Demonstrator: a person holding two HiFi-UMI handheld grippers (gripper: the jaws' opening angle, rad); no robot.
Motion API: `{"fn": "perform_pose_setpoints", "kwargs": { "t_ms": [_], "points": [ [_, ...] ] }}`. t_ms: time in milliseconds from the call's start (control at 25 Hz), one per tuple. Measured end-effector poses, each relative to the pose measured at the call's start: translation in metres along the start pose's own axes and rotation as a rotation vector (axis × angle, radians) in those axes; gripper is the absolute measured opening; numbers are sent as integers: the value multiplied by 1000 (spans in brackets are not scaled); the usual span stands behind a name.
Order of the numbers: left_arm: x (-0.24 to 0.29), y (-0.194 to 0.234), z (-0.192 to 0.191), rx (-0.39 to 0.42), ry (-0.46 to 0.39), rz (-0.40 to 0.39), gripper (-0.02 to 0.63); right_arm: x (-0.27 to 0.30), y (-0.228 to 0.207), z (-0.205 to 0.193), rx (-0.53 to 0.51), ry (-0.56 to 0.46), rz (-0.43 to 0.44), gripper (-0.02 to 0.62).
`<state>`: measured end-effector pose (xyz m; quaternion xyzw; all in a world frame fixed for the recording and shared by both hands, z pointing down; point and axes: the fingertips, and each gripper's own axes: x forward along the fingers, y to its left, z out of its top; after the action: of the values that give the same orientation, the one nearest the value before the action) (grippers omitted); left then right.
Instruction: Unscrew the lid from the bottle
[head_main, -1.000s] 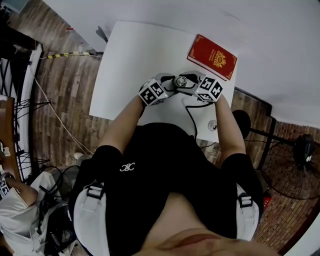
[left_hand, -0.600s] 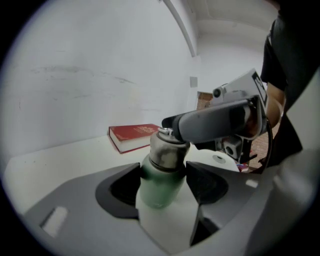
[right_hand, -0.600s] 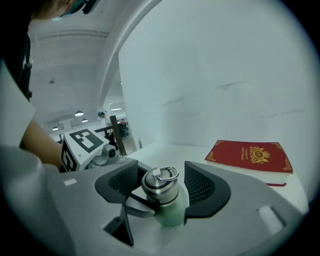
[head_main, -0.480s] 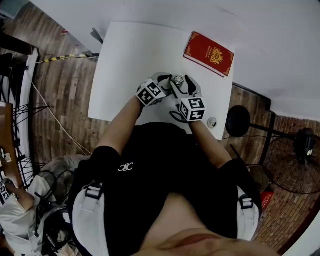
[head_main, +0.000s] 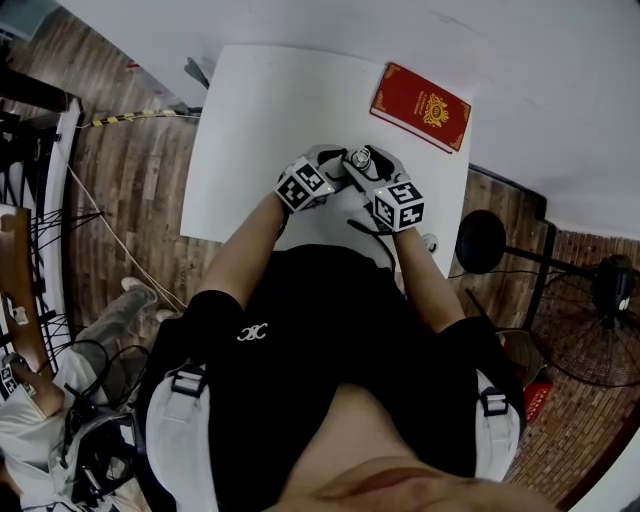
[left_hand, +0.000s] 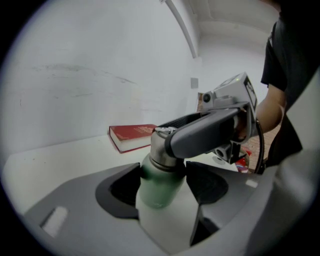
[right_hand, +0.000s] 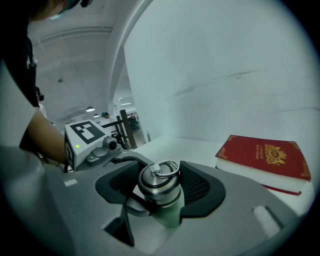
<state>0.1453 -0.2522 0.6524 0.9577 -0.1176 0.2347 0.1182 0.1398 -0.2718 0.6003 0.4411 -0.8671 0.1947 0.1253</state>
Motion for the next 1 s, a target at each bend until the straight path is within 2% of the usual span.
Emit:
{"fn": "perform_pose_setpoints", "kwargs": {
  "t_ms": [80, 160, 320, 480, 600, 680, 800, 880, 1000],
  "points": [
    [0, 0, -1, -10, -4, -3, 336, -3, 3, 6, -18, -17, 119, 264],
    [-1, 1, -1, -18, -5, -6, 337, -9, 1, 19, -51, -52, 197, 264],
    [-1, -6, 2, -20, -8, -5, 337, -28, -9, 44, -86, -94, 212, 264],
    [-4, -14, 6, -21, -2, 11, 337, -49, -9, 53, -88, -122, 121, 265],
    [-8, -14, 6, -38, 9, 37, 337, -57, -14, 61, -27, -158, 41, 265],
    [-16, -13, 13, -59, -35, 60, 333, -64, -17, 71, -15, -199, 0, 265],
    [-38, -7, 40, -75, -153, 110, 330, -76, -23, 86, -21, -243, -56, 264],
    [-56, 3, 61, -49, -215, 175, 294, -81, -28, 97, -35, -259, -110, 264],
    [-92, 37, 90, -59, -326, 365, 178, -84, -39, 112, -43, -284, -207, 264]
  ]
}}
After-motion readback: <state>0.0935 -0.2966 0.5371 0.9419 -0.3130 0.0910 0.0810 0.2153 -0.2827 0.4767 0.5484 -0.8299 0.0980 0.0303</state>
